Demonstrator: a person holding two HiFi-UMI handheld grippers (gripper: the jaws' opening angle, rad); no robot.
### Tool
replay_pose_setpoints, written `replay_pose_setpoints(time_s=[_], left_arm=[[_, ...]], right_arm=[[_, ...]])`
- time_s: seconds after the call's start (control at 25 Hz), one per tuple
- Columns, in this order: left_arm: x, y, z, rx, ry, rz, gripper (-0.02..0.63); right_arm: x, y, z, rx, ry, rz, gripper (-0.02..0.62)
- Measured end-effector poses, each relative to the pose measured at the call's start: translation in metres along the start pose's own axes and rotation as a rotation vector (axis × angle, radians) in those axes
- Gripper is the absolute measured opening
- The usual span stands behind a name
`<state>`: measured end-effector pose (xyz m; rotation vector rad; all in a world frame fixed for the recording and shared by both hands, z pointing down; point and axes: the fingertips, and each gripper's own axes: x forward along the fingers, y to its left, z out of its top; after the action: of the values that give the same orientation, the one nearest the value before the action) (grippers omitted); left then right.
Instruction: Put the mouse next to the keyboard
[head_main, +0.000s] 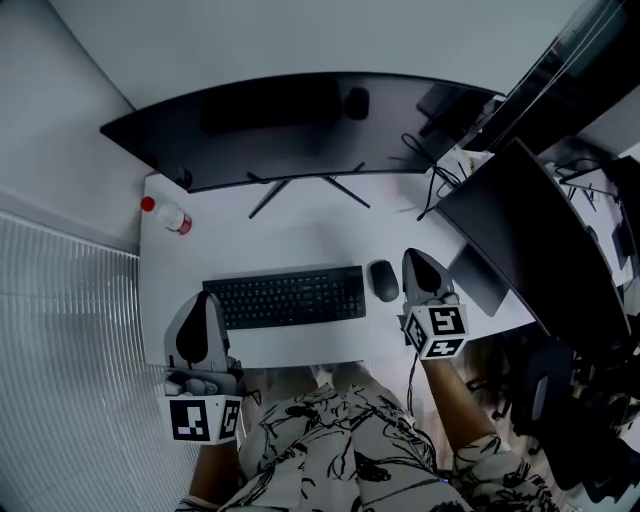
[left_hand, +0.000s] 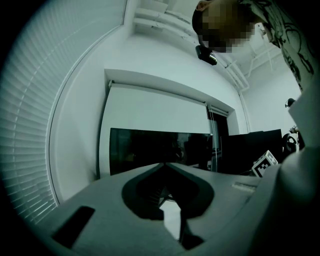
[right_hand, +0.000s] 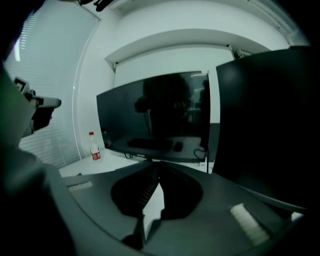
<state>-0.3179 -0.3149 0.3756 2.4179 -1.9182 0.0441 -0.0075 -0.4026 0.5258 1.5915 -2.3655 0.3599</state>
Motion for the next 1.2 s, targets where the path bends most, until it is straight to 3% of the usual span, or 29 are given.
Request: replay_pose_setpoints(time_s=[0.32, 0.64, 1.2], left_arm=[[-0.01, -0.002, 0.028, 0.03, -0.062, 0.017, 0.001], [-0.014, 0.005, 0.052, 0.064, -0.119, 0.031, 0.001], [-0.031, 0.045, 0.069, 0.094, -0.147, 0.121, 0.0]], right_arm=[[-0.044, 0.014, 0.09, 0.038, -0.176, 0.073, 0.005], [-0.087, 0.011, 0.151, 0.045, -0.317, 0.075, 0.005], [-0.118, -0.002, 0.183, -0.048, -0.425, 0.016, 0.005]])
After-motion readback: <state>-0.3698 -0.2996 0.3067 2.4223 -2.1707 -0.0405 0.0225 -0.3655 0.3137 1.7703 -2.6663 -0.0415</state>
